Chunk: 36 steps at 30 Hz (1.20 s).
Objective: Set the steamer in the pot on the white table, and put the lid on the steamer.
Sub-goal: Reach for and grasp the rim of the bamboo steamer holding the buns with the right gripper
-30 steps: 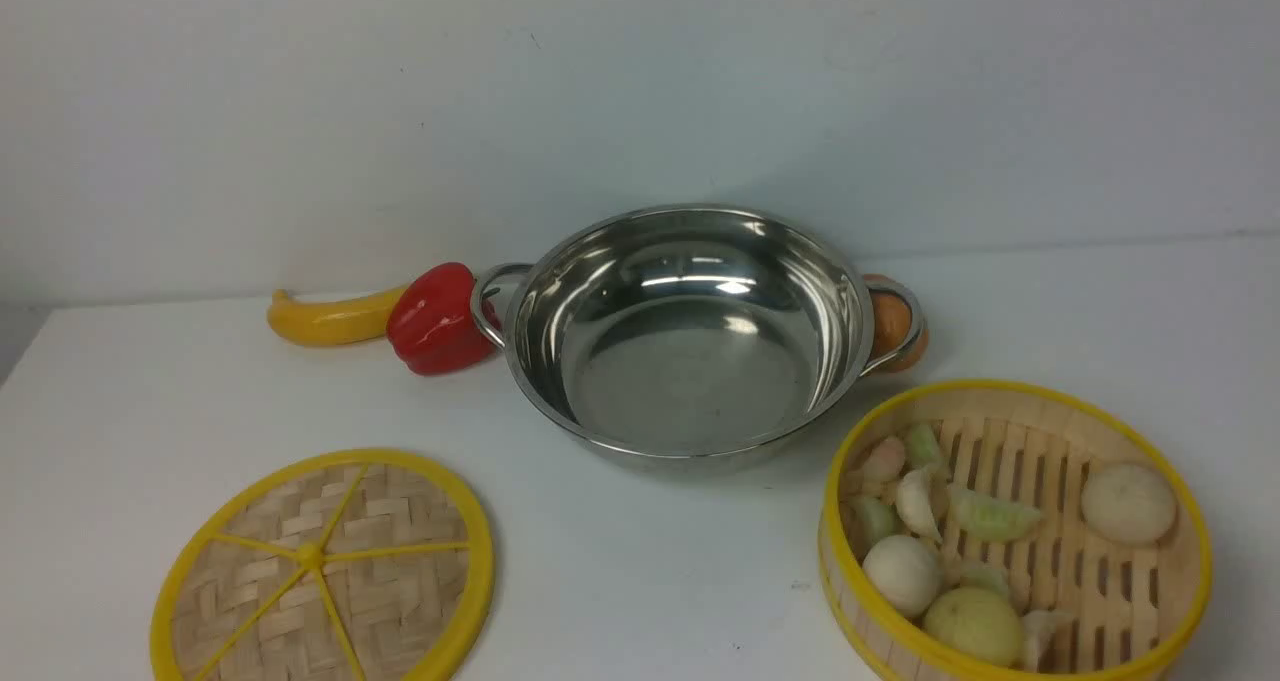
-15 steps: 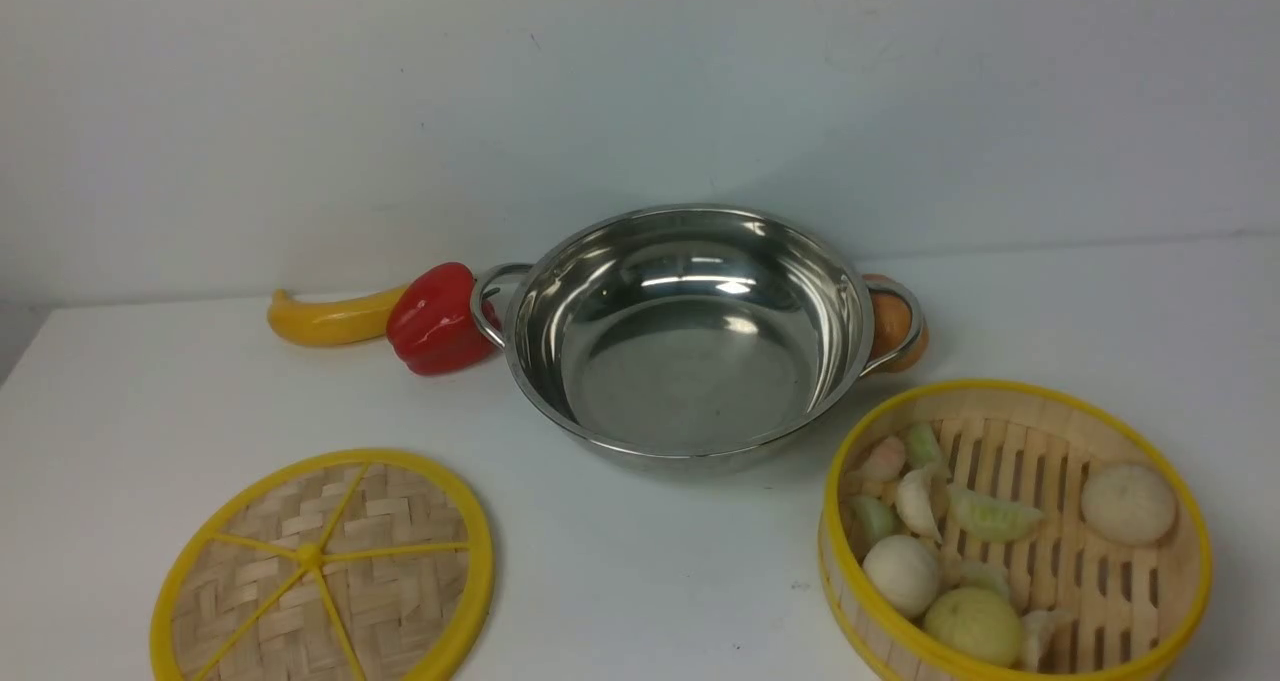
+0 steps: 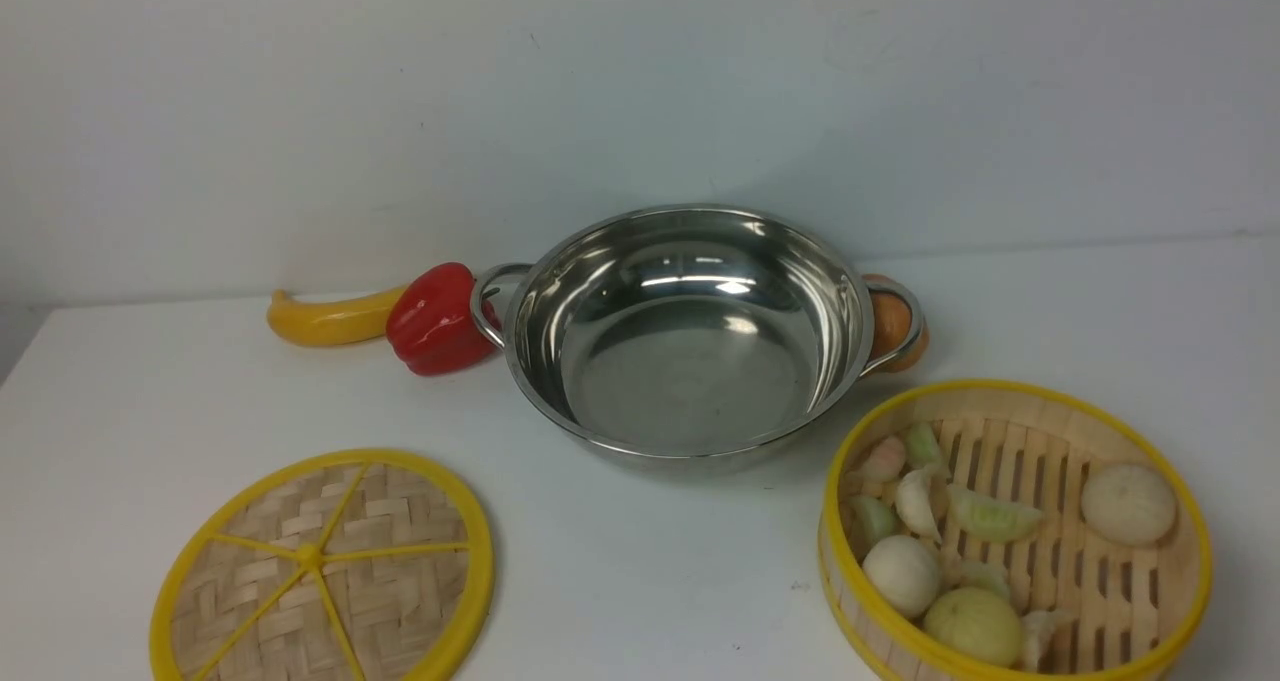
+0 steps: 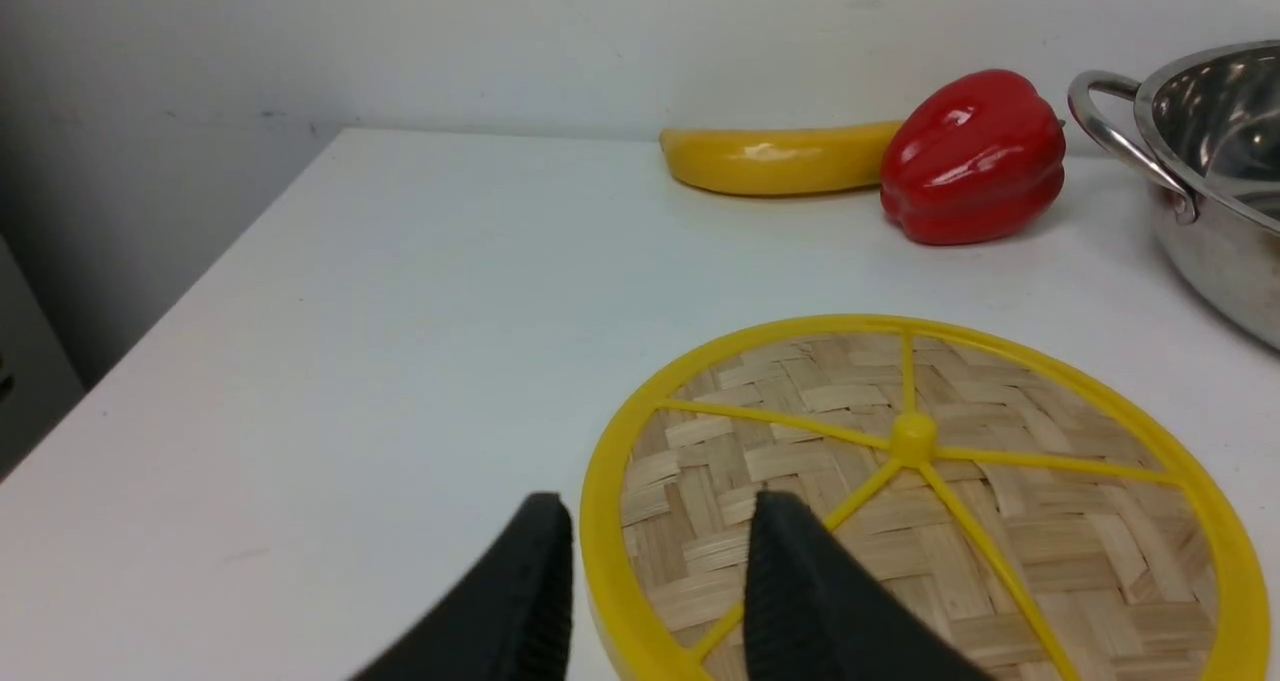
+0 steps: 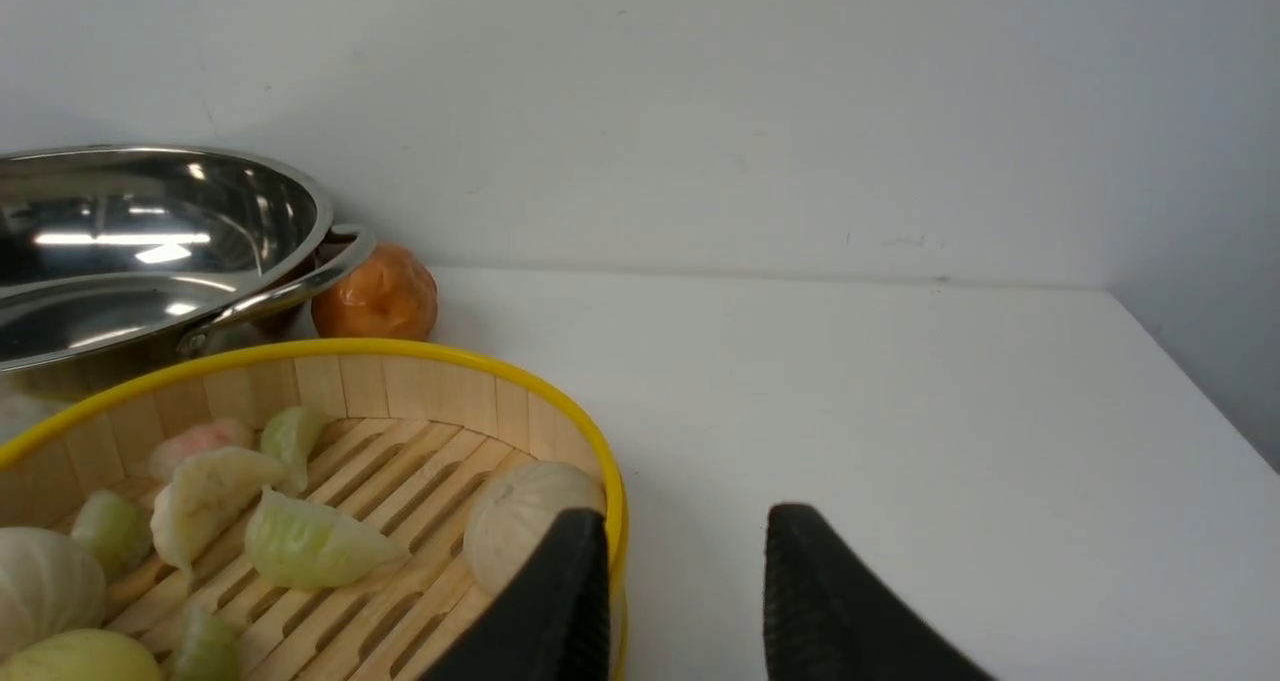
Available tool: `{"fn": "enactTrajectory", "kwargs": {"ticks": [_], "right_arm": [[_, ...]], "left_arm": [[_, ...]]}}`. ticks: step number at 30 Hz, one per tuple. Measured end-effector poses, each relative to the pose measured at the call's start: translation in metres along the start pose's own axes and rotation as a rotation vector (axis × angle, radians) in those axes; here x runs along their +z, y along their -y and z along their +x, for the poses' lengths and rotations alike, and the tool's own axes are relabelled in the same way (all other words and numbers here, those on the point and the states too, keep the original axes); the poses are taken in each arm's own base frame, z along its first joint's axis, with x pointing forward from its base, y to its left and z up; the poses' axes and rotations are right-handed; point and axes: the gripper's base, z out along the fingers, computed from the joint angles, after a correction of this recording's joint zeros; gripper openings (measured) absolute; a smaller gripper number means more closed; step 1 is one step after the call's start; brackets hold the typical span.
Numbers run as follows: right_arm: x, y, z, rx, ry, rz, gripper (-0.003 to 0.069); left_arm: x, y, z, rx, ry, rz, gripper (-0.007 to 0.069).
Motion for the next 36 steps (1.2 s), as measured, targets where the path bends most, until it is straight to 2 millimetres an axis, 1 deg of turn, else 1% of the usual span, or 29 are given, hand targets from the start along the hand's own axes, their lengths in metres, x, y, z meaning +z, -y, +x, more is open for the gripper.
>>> {"fn": "enactTrajectory", "kwargs": {"ticks": [2,3,5,6,7,8,9,10,11,12,13,15,18,20,24,25,26,27,29,31,32,34,35,36], "right_arm": [[0.000,0.000,0.000,0.000,0.000,0.000,0.0243],[0.000,0.000,0.000,0.000,0.000,0.000,0.0243],[0.000,0.000,-0.001,0.024,0.008,-0.002,0.0243],[0.000,-0.001,-0.002,0.080,0.024,-0.008,0.0243],[0.000,-0.001,-0.003,0.094,0.027,-0.009,0.0243],[0.000,-0.002,-0.005,0.226,0.051,-0.024,0.0243],[0.000,-0.002,-0.006,0.305,0.060,-0.033,0.0243],[0.000,-0.003,-0.007,0.421,0.069,-0.048,0.0243],[0.000,-0.003,-0.007,0.427,0.069,-0.049,0.0243],[-0.001,-0.004,-0.009,0.609,0.081,-0.072,0.0243],[-0.001,-0.004,-0.009,0.678,0.084,-0.081,0.0243],[-0.001,-0.004,-0.011,0.782,0.098,-0.092,0.0243],[-0.001,0.000,-0.016,0.878,0.166,-0.082,0.0243],[-0.002,0.002,-0.019,0.923,0.208,-0.071,0.0243],[-0.002,0.005,-0.021,0.979,0.236,-0.066,0.0243],[-0.003,0.006,-0.023,1.005,0.255,-0.063,0.0243],[-0.003,0.006,-0.023,1.007,0.258,-0.064,0.0243],[-0.007,0.006,-0.034,0.984,0.284,-0.081,0.0243],[-0.016,0.005,-0.060,0.886,0.329,-0.112,0.0243],[-0.019,0.002,-0.081,0.819,0.316,-0.138,0.0243],[-0.018,-0.001,-0.092,0.786,0.273,-0.157,0.0243],[-0.007,-0.008,-0.107,0.730,0.120,-0.189,0.0243],[0.005,-0.011,-0.112,0.696,-0.008,-0.198,0.0243],[0.011,-0.014,-0.111,0.676,-0.086,-0.207,0.0243]], "left_arm": [[0.000,0.001,0.000,-0.027,0.006,0.008,0.0241],[0.000,0.002,-0.002,-0.077,0.019,0.024,0.0241],[-0.001,0.007,-0.008,-0.284,0.076,0.090,0.0241],[-0.001,0.009,-0.012,-0.402,0.109,0.126,0.0241],[-0.001,0.010,-0.013,-0.427,0.116,0.133,0.0241],[-0.003,0.011,-0.019,-0.618,0.166,0.188,0.0241],[-0.004,0.012,-0.023,-0.731,0.195,0.220,0.0241],[-0.005,0.012,-0.026,-0.801,0.221,0.241,0.0241],[-0.005,0.012,-0.026,-0.810,0.220,0.242,0.0241],[-0.007,0.011,-0.032,-0.891,0.281,0.277,0.0241],[-0.007,0.011,-0.034,-0.905,0.302,0.286,0.0241],[-0.009,0.010,-0.037,-0.909,0.340,0.299,0.0241],[-0.011,0.009,-0.042,-0.888,0.396,0.312,0.0242],[-0.012,0.009,-0.044,-0.877,0.431,0.320,0.0242],[-0.014,0.008,-0.047,-0.881,0.472,0.335,0.0242],[-0.016,0.008,-0.051,-0.869,0.519,0.353,0.0242],[-0.017,0.008,-0.052,-0.864,0.525,0.354,0.0242],[-0.020,0.009,-0.058,-0.811,0.556,0.369,0.0242],[-0.025,0.013,-0.073,-0.707,0.549,0.365,0.0242],[-0.026,0.015,-0.089,-0.626,0.468,0.319,0.0242],[-0.024,0.015,-0.095,-0.585,0.407,0.280,0.0242],[-0.015,0.013,-0.105,-0.503,0.210,0.153,0.0242],[-0.008,0.011,-0.108,-0.460,0.075,0.067,0.0242],[-0.004,0.009,-0.110,-0.428,-0.015,0.012,0.0242]]}}
